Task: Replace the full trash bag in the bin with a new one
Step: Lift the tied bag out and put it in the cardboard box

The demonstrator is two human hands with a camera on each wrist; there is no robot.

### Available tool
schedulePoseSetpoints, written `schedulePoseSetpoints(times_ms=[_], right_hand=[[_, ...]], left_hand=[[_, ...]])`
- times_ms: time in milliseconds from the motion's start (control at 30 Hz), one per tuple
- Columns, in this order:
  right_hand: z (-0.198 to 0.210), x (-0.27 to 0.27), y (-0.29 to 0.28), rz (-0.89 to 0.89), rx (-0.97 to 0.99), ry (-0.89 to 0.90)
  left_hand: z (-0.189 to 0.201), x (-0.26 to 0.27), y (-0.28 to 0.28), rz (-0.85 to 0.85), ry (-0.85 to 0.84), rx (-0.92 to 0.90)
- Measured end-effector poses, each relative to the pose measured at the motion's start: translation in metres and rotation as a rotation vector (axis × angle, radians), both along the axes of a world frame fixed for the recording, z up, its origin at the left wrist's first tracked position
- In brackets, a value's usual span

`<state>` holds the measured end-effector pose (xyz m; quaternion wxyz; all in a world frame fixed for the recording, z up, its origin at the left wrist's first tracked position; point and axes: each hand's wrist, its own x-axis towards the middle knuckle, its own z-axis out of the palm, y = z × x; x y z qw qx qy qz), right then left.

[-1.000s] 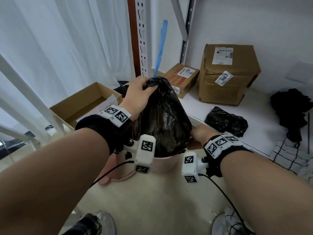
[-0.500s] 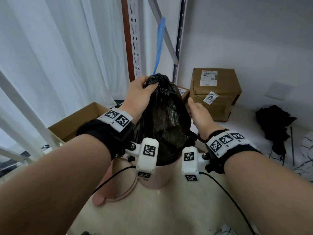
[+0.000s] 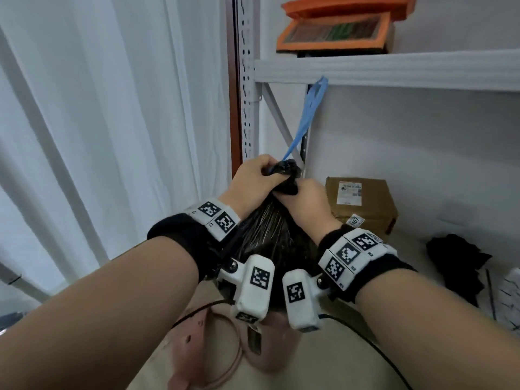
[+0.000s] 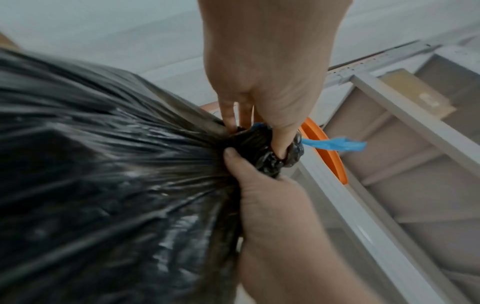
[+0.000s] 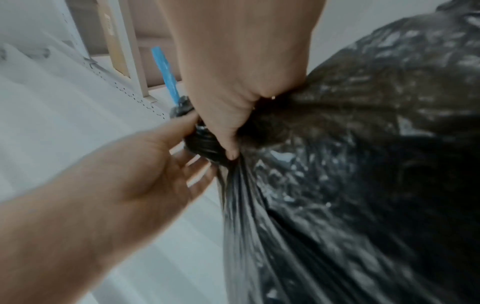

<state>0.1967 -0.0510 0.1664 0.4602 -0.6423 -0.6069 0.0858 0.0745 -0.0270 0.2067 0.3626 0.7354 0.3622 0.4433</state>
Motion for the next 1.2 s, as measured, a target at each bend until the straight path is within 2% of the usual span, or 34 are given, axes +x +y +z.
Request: schedulePoseSetpoints(times_ms=[67,200,300,400,467,567,633,767,900,1067,1200], right_hand=[[0.015,-0.007,0.005,0.027,-0.019,0.002],[0.025,-0.031,0.023,0.103,-0.045,-0.006],[0.028,-0.049,0.04,0.152,-0.07,-0.027],[0.026,-0.066,0.061,0.212,-0.083,-0.054],[0.022,-0.077,0.075,0.227,-0.103,-0.141],[0.004,-0.089,0.1,0.176,-0.196,-0.316],[-0.015,-0.094,0.114,0.157,-0.28,-0.345],[-0.057,-0.102,0.145,0.195,-0.366,-0.304],[-0.081,-0.113,0.175,0.26,-0.401,-0.274],[-0.118,-0.126,0.209,0.267,-0.466,-0.276],[-0.157,-0.134,0.225,0.268,-0.512,-0.265]], left_hand=[[0.006,-0.013,0.004,-0.007,0.027,0.02],[0.017,-0.04,0.019,-0.034,0.108,-0.107],[0.018,-0.058,0.036,-0.024,0.089,-0.157],[0.012,-0.079,0.062,0.029,0.07,-0.191],[0.005,-0.093,0.081,0.126,0.038,-0.189],[-0.019,-0.114,0.114,0.293,-0.088,-0.226],[-0.039,-0.127,0.133,0.372,-0.135,-0.238],[-0.069,-0.153,0.172,0.572,-0.017,-0.131],[-0.082,-0.182,0.215,0.713,-0.006,-0.014],[-0.114,-0.205,0.249,0.714,0.095,-0.044],[-0.171,-0.219,0.268,0.654,0.196,-0.114]])
